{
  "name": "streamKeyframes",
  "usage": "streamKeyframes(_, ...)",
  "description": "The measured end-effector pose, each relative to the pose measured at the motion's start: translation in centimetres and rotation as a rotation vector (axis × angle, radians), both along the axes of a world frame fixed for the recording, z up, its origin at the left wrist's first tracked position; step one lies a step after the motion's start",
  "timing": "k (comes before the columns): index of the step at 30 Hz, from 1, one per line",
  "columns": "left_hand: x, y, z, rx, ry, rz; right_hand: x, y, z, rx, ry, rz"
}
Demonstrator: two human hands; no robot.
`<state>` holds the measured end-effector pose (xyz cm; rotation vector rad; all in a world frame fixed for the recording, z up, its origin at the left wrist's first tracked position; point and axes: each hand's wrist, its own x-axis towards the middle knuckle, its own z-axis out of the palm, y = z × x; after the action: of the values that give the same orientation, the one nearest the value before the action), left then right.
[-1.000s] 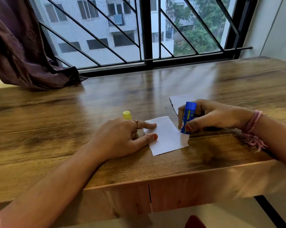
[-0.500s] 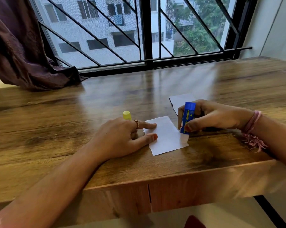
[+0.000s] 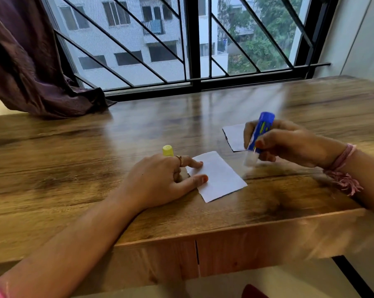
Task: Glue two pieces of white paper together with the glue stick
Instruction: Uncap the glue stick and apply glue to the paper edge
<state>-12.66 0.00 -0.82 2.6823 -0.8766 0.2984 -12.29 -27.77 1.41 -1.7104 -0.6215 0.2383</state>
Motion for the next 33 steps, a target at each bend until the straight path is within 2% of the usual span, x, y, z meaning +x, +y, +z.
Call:
streamKeyframes(3,-0.2,0.0,-0.1,-0.008,-0.001,0.024,0.1,-0.2,0.3,0.185,0.044,-0.088)
streamKeyframes(11,-0.1,0.3,-0.2,-0.197,0.013,0.005,-0.5,-0.4,0.4,0.118,0.046,-0.312)
streamKeyframes(15,0.0,0.4,-0.2,-0.117,0.005,-0.005,-1.9,-0.3,0.7,0.129,0.138,-0.337)
streamKeyframes(19,-0.1,0.4,-0.2,-0.121,0.015,-0.003,-3.8,-0.4,0.1,0.158,0.286,-0.292)
streamKeyframes(26,0.0,0.2,-0.4,-0.203,-0.043,-0.011,-5.6,1.1,-0.4,0.070,0.056,-0.429)
streamKeyframes(28,0.1,0.3,-0.4,-0.253,-0.038,-0.011,-5.2,1.6,-0.5,0.076,0.054,-0.496)
streamKeyframes(33,0.3,0.3,-0.4,-0.130,-0.046,0.013,-4.6,2.7,-0.9,0.017,0.044,-0.575)
